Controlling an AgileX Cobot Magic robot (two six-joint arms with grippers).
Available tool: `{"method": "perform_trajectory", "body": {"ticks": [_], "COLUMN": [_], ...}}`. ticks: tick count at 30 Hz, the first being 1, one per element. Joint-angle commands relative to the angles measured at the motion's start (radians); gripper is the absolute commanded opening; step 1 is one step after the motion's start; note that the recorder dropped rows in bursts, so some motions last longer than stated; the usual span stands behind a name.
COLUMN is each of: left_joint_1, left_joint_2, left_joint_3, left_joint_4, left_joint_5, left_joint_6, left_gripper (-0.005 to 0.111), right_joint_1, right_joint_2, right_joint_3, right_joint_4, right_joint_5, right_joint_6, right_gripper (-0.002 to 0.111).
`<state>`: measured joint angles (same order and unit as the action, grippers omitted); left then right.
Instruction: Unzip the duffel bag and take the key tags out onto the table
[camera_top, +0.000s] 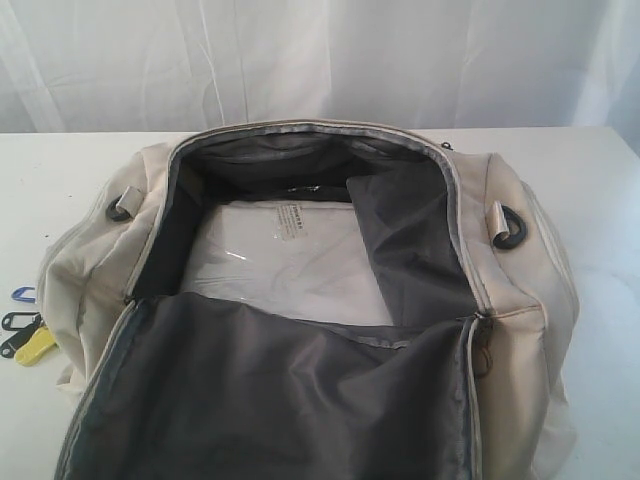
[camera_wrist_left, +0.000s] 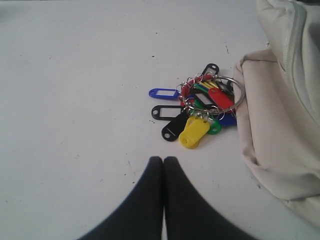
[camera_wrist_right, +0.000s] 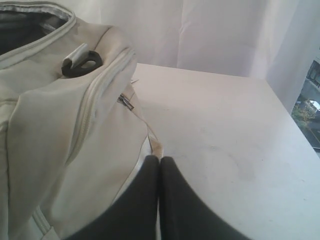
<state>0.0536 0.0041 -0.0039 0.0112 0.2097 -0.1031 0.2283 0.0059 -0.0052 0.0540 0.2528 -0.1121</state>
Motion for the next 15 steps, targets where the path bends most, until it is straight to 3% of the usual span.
{"method": "perform_trajectory", "body": {"ticks": [1, 7, 15], "left_joint_1": [-0.026, -0.103, -0.111], "left_joint_2": [-0.004, -0.004, -0.004], "left_joint_3": [0.004, 0.004, 0.004], "left_joint_4": [-0.006, -0.006, -0.006], "left_joint_5": [0.0, 0.002, 0.002], "left_joint_6": [-0.005, -0.005, -0.005], "left_gripper": [0.0, 0.0, 0.0], "right_joint_1": [-0.006, -0.006, -0.022], "right_joint_2": [-0.006, -0.006, -0.006], "right_joint_3": [0.005, 0.005, 0.005], "right_joint_4": [-0.001, -0.001, 0.011], "right_joint_5": [-0.009, -0.008, -0.008], "right_joint_6": [-0.007, -0.007, -0.007], "right_gripper": [0.0, 0.0, 0.0]}}
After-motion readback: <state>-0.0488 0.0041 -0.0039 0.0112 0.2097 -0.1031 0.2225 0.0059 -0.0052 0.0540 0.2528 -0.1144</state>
